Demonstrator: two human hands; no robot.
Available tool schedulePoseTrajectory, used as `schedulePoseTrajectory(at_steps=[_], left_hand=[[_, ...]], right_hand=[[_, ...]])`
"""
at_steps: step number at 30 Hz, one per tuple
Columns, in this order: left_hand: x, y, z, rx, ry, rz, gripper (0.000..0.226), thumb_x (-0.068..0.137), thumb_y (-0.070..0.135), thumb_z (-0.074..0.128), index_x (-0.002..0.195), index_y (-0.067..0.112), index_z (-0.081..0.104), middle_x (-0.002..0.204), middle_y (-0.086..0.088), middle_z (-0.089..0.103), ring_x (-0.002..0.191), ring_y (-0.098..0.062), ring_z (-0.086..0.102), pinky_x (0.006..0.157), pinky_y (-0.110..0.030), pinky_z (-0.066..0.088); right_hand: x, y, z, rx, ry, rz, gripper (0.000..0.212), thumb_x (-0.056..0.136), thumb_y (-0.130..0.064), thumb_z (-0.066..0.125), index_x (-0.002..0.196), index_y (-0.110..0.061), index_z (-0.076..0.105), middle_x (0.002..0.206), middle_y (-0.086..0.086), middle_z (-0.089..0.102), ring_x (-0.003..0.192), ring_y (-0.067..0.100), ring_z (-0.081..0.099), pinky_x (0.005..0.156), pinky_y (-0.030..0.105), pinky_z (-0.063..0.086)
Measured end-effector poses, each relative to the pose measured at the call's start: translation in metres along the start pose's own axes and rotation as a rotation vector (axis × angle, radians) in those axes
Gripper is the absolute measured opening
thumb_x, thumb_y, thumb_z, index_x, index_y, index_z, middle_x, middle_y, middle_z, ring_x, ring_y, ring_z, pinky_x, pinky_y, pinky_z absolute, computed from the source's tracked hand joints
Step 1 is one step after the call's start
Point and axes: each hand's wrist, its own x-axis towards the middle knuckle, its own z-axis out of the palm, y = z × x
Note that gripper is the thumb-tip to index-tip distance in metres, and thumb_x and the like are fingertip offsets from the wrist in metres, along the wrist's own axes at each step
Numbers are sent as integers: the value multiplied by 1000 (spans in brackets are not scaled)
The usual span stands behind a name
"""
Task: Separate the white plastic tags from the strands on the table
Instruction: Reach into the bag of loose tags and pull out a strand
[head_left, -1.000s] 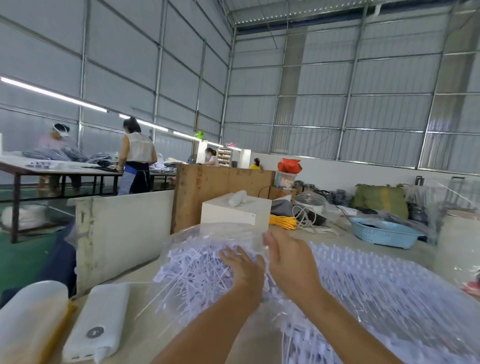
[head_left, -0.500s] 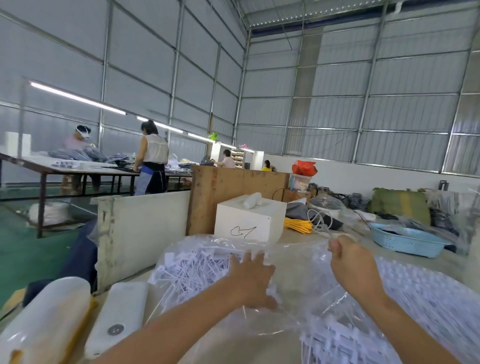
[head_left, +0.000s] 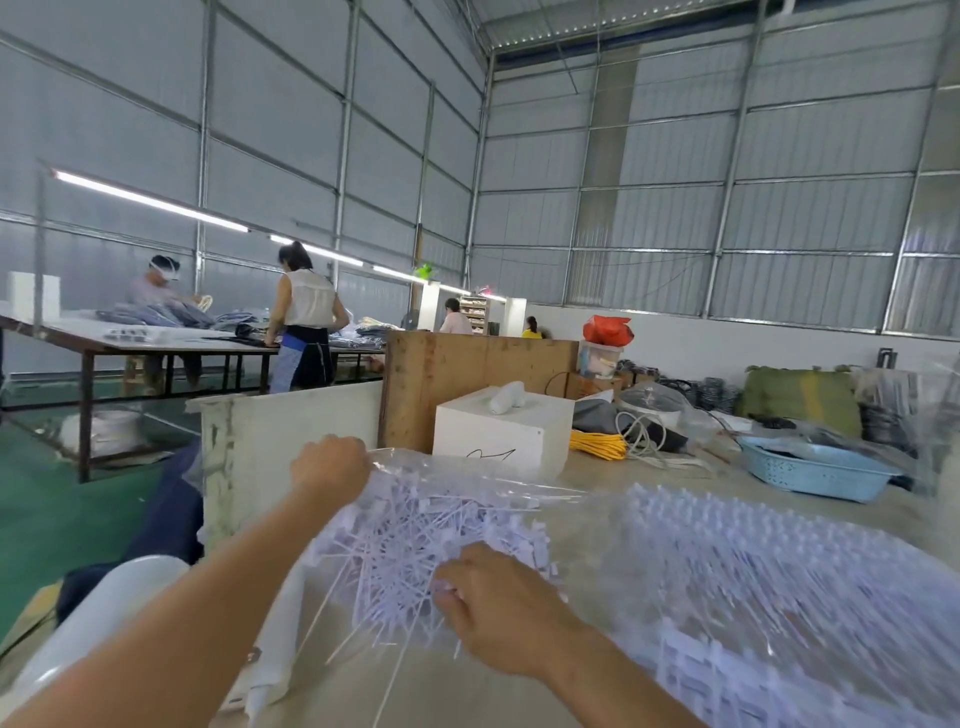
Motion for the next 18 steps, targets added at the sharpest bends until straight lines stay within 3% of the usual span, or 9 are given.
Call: schedulePoseTrajectory(at_steps=[3,6,9,12,14,16,18], left_hand=[[-2,-17,-7,-244,-8,-24,26,94,7,49,116,9,63,110,-10,66,99,-25,63,85,-32,51],[-6,-22,-20,-562,57,-103,19,88,-3,54,102,3,65,99,-13,68,89,-29,65,80,-38,54],[-8,-14,-34,-661,186,-65,24,98,11,42,80,8,57,77,-7,60,78,-29,61,61,-31,46],[-17,11,-49,-734,136,29,39,98,25,46,61,14,46,58,1,47,63,-21,52,48,-23,32],[-21,24,-58,-774,14,88,40,87,35,64,57,16,47,53,3,46,53,-15,48,45,-21,33],[-26,24,-69,-591,-19,179,30,80,31,73,66,15,52,65,0,54,57,-13,50,50,-22,36],[-33,14,-86,-251,47,228,8,86,10,60,93,10,55,94,-8,61,81,-20,59,62,-25,39]], right_hand=[[12,20,6,50,-56,217,46,99,-46,30,113,-12,57,117,14,51,106,28,53,82,33,40],[19,26,8,-128,-45,341,36,101,-32,29,118,-10,53,122,17,48,115,32,47,90,37,41],[28,6,21,-70,179,397,52,95,-48,33,139,-21,27,149,10,19,133,35,28,103,50,34],[42,-26,42,27,64,249,77,82,-72,39,143,-45,0,155,5,-22,140,46,-12,103,72,9],[50,-32,47,-23,-17,295,74,86,-63,45,143,-49,-1,151,8,-32,137,53,-16,101,74,12],[58,-22,42,-116,-41,403,65,92,-49,46,144,-45,7,153,19,-20,136,55,3,102,65,27],[63,-6,31,-146,-51,470,60,95,-38,46,145,-40,12,151,27,10,132,49,22,103,53,35]])
